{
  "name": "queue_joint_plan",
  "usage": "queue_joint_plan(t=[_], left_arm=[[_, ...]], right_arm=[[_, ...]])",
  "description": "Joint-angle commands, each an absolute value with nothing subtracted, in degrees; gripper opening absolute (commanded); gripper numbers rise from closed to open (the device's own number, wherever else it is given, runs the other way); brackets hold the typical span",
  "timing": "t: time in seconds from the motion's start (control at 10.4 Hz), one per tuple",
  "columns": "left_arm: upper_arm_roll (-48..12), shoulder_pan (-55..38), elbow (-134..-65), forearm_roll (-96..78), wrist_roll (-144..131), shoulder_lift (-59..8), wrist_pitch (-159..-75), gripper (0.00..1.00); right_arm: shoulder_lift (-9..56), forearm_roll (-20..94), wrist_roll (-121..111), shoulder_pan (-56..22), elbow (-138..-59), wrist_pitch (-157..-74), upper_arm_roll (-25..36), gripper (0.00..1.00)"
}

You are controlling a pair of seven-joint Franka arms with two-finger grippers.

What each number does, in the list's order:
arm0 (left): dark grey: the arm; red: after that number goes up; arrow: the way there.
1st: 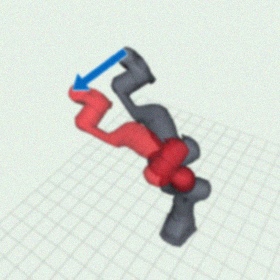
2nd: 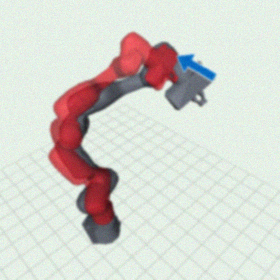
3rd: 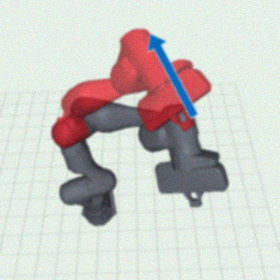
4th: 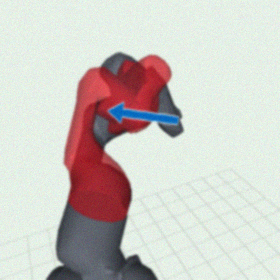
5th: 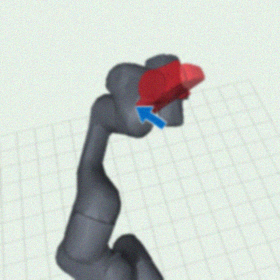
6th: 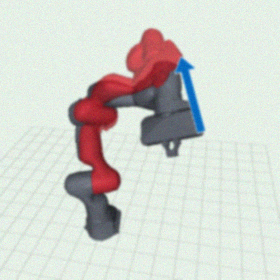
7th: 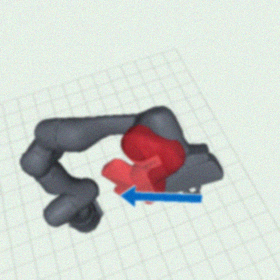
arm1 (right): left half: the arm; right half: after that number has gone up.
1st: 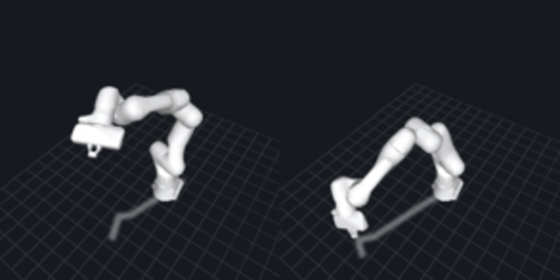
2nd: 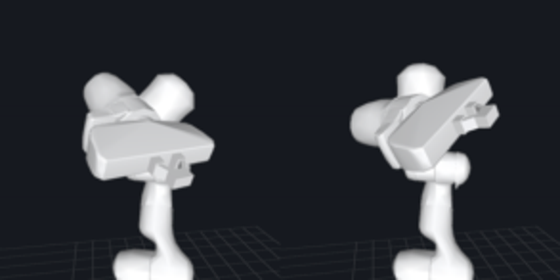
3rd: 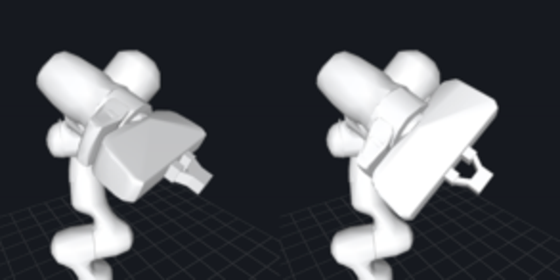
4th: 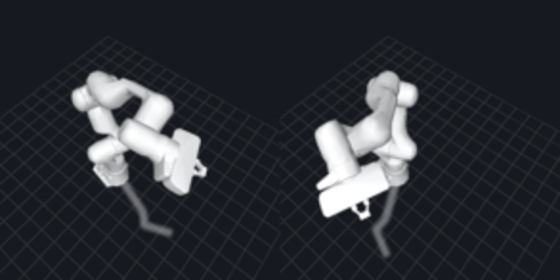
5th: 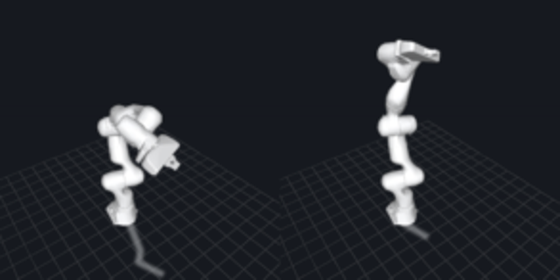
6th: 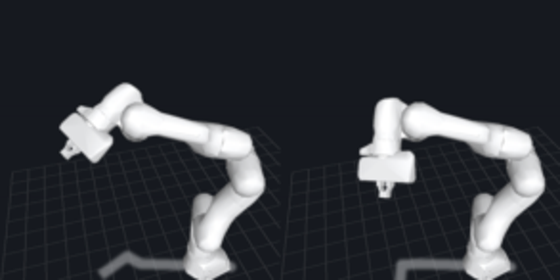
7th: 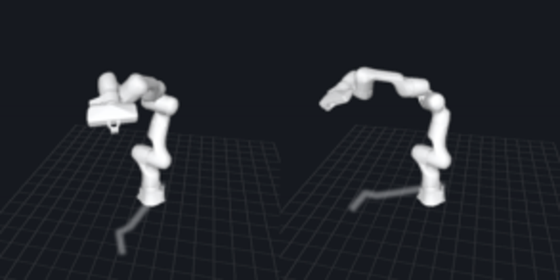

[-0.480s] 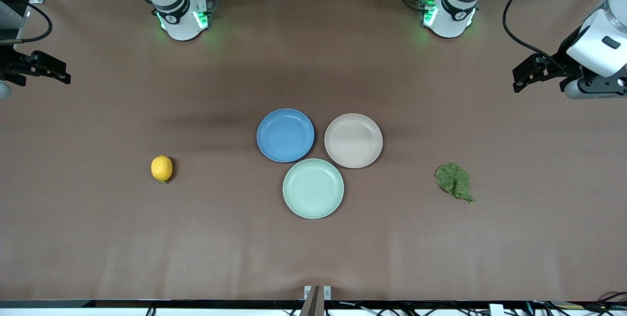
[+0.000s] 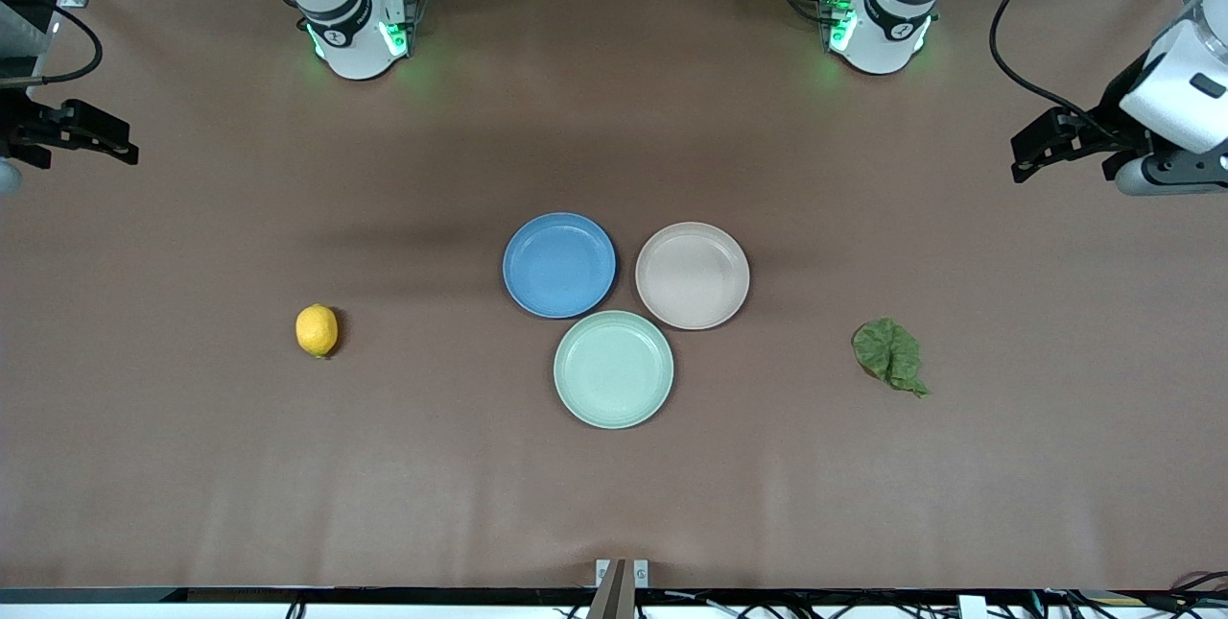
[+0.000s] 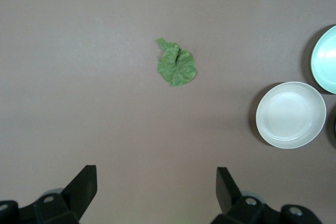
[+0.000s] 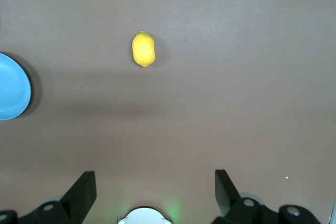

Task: Place lemon and lettuce in plates
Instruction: 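Reach the right gripper to the lemon while the left gripper reaches the lettuce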

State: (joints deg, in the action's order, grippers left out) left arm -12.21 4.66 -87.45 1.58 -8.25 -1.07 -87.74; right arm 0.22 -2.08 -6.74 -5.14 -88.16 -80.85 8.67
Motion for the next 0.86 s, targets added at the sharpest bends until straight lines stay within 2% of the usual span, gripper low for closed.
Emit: queue_joint_plan(t=[0.0, 0.38, 0.77], left_arm=[[-12.57, 5.80, -87.54, 1.67, -5.89, -4.90, -88.06, 1.00], [-12.48, 5.71, -97.01, 2.64, -5.89, -8.78, -100.60, 1.00], [-12.83, 4.05, -97.65, 11.07, -7.54, -18.87, -110.36, 1.00]], right_arm=[[0.79, -2.20, -5.89, -4.92, -87.10, -80.51, 8.44, 1.00], [3.07, -1.59, -5.89, -5.44, -90.34, -86.02, 8.18, 1.00], [9.64, 0.79, -6.24, -6.59, -91.66, -91.57, 8.09, 1.00]])
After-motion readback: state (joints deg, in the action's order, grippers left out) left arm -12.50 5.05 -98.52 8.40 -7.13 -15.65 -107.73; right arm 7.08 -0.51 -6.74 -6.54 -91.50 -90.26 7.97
